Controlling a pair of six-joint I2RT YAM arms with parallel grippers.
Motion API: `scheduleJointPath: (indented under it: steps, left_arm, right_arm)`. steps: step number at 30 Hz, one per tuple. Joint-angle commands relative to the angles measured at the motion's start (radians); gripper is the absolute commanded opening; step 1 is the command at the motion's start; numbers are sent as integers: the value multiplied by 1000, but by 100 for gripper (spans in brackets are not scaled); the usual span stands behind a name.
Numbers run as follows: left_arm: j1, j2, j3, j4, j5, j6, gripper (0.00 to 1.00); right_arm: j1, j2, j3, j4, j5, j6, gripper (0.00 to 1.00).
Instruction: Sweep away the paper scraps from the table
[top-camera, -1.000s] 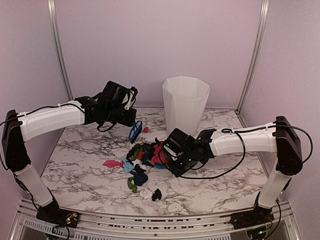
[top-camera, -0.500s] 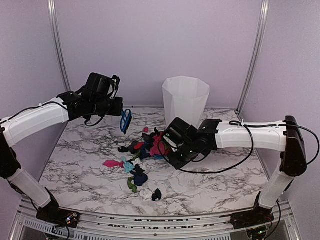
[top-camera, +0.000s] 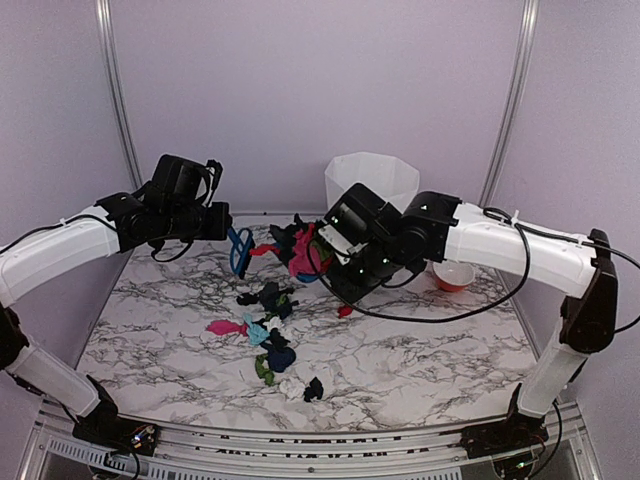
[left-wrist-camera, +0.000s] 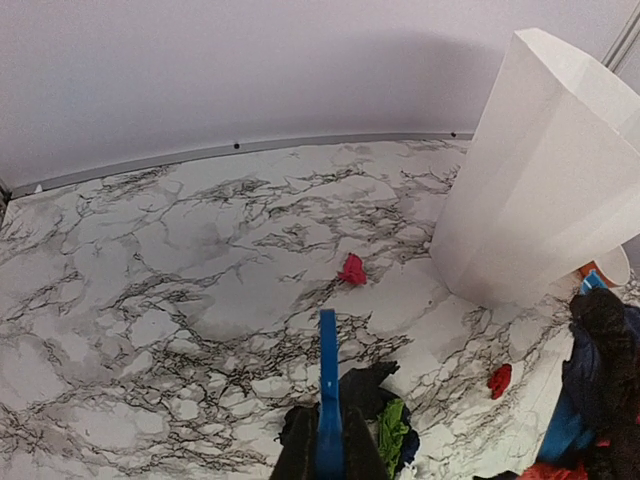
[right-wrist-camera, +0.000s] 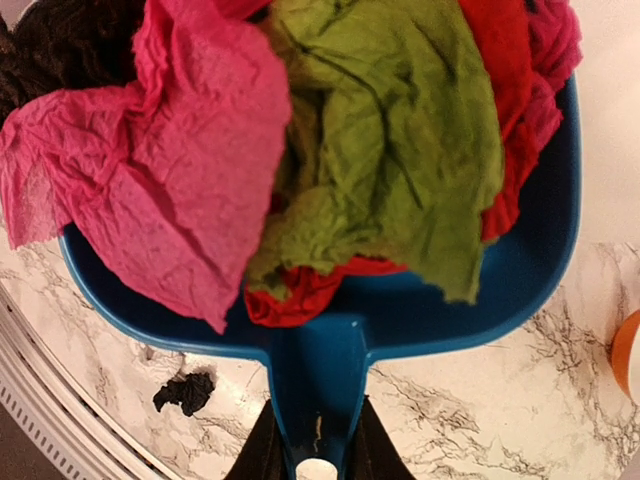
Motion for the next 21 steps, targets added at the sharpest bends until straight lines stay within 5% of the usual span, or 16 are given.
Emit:
scheduleJointPath:
  steps: [1, 21]
  left_arm:
    - [6, -46, -33, 1, 30, -14, 0]
    - [10, -58, -71, 34, 90, -11, 0]
  right_arm:
    - [-26, 18, 146, -122, -7, -32, 0]
    - [-245, 135, 647, -382, 30, -115, 0]
